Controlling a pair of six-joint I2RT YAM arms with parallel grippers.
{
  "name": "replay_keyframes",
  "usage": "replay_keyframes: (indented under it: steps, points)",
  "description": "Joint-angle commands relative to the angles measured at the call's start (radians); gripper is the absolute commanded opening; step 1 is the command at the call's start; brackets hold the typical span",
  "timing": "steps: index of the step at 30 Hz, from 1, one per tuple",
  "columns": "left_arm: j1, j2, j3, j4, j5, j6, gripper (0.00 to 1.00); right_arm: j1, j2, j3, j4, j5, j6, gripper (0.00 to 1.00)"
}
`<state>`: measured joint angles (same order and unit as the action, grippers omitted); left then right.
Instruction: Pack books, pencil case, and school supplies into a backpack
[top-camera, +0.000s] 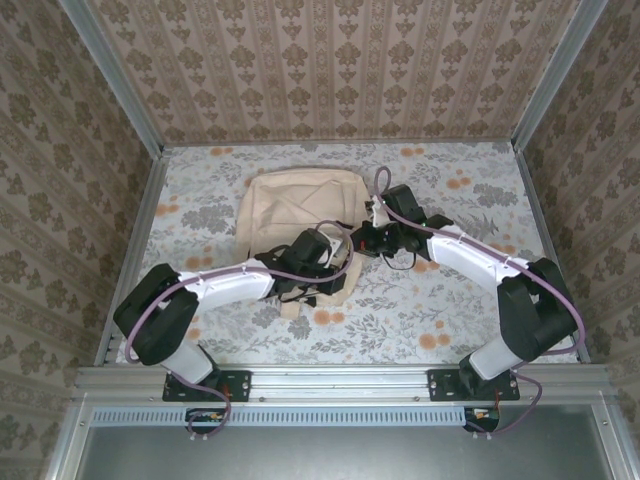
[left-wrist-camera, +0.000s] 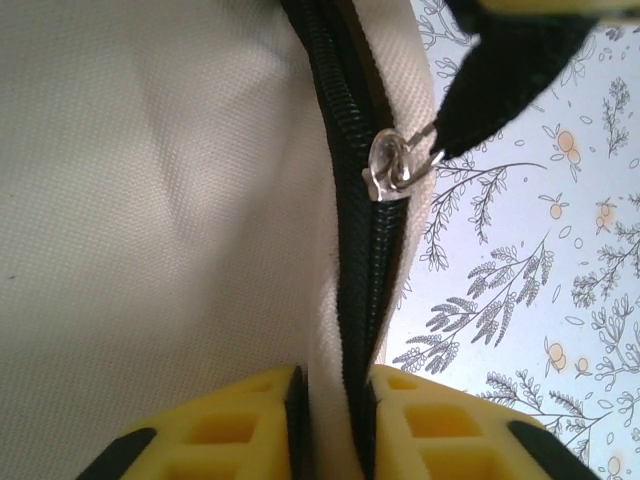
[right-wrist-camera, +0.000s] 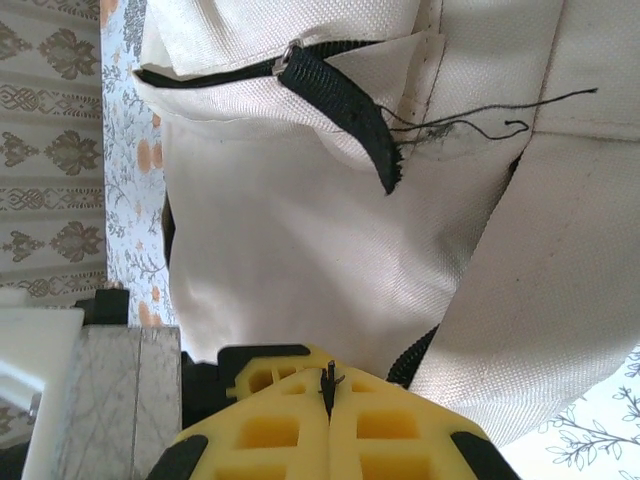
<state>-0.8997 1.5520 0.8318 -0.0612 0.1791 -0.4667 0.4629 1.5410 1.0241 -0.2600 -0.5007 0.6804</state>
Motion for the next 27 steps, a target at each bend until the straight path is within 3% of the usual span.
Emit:
replay_keyframes:
  steps: [1, 7, 14, 27]
  points:
    - [0.004, -0.03, -0.041, 0.01, -0.007, 0.002, 0.15, -0.003, 0.015, 0.068, 0.005, 0.044, -0.008, 0.0]
    - [-0.003, -0.029, -0.056, 0.014, 0.007, 0.023, 0.0, -0.003, 0.069, 0.133, -0.018, 0.109, -0.014, 0.0]
    - [-0.022, -0.025, -0.053, 0.008, 0.02, 0.055, 0.0, -0.008, 0.11, 0.198, -0.04, 0.22, -0.033, 0.0]
    - [-0.033, -0.036, -0.079, -0.005, 0.058, 0.1, 0.0, -0.041, 0.149, 0.228, 0.016, 0.215, -0.031, 0.0]
